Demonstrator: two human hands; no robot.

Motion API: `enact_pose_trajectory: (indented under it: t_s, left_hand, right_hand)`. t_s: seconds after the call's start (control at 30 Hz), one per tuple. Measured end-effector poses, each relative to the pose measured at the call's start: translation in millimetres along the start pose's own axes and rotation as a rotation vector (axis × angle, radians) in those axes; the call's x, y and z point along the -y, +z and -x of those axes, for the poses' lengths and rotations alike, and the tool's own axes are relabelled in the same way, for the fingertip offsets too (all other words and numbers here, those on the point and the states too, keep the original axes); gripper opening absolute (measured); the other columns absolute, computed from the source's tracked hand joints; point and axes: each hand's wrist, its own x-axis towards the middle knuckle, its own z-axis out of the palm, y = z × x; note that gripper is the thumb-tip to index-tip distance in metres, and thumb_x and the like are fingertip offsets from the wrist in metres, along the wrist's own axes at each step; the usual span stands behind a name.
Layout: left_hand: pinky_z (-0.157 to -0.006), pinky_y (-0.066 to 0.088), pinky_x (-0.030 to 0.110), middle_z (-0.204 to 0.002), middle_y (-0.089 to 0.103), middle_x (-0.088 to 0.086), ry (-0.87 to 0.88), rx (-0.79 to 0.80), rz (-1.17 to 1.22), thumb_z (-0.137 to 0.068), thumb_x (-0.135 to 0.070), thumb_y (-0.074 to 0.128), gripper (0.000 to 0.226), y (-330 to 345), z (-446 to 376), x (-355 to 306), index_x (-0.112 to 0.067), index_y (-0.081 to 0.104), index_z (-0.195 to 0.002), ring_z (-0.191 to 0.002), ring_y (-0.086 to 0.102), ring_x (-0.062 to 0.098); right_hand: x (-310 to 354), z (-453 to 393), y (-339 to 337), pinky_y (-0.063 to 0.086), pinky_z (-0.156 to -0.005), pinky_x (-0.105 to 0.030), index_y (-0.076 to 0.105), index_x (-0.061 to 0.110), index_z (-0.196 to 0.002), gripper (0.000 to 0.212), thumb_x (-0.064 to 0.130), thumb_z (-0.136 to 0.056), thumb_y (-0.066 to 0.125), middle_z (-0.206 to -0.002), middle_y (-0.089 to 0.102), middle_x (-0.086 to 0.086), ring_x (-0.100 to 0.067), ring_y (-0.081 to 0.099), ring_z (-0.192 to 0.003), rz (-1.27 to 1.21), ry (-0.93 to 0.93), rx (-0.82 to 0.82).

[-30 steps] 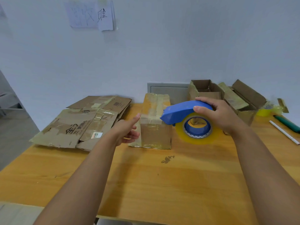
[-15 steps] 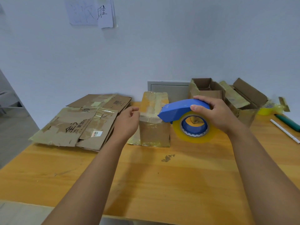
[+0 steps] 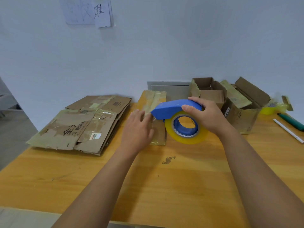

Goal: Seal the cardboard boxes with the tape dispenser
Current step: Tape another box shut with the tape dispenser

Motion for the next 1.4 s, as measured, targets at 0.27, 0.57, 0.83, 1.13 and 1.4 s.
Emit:
enact_pose_trajectory:
  t_s: [0.27,0.57,0.83,1.13,1.4]
  left_hand:
    - [-0.111,0.019,0.056,-0.126,0.057,0.007,-0.101,-0.079,-0.121,-0.083,-0.04,0.06,0.036,10.1,-1.7,-7.8,-0.025,0.062,-0.116,-0.134,0.045,0.027]
    - [-0.107,0.024,0.056,-0.122,0.059,0.004,-0.089,-0.137,-0.148,-0.086,-0.065,0.053,0.046,12.5,-0.4,-5.0,-0.034,0.061,-0.118,-0.131,0.047,0.024]
    - [-0.107,0.031,0.039,-0.118,0.064,0.003,-0.076,-0.112,-0.282,-0.088,-0.072,0.04,0.063,15.8,-15.0,-28.7,-0.017,0.06,-0.111,-0.115,0.055,0.022]
    - [-0.103,0.034,0.037,-0.097,0.069,0.001,-0.052,-0.15,-0.256,-0.089,-0.066,0.05,0.049,23.0,-18.2,-18.1,-0.019,0.062,-0.1,-0.092,0.064,0.02]
    - [-0.106,0.028,0.037,-0.107,0.067,0.002,-0.056,-0.079,-0.25,-0.088,-0.063,0.056,0.048,20.3,-19.7,-22.0,-0.02,0.061,-0.106,-0.101,0.062,0.021]
  right_hand:
    - [7.1,-9.5,-12.8,0.042,-0.095,-0.028,0.057,0.031,-0.139,0.072,0.066,-0.076,0.067,-0.132,0.057,0.011,-0.009,0.055,-0.115,0.031,-0.042,0.105]
    - [-11.6,6.2,-52.0,0.044,-0.084,-0.017,0.061,0.041,-0.132,0.068,0.07,-0.071,0.069,-0.123,0.057,0.028,0.013,0.055,-0.106,0.009,-0.029,0.083]
    - [-33.8,23.3,-30.2,0.043,-0.085,-0.018,0.06,0.038,-0.132,0.067,0.062,-0.071,0.071,-0.13,0.055,0.016,0.006,0.053,-0.111,-0.066,0.021,0.118]
    - [-36.5,34.0,-46.2,0.042,-0.074,0.0,0.057,0.053,-0.12,0.046,0.055,-0.076,0.071,-0.119,0.058,0.028,0.016,0.056,-0.102,-0.09,-0.015,0.114]
    - [-39.9,34.6,-49.1,0.046,-0.079,-0.013,0.054,0.047,-0.132,0.065,0.065,-0.072,0.071,-0.129,0.053,0.025,0.006,0.056,-0.109,0.06,0.021,0.214]
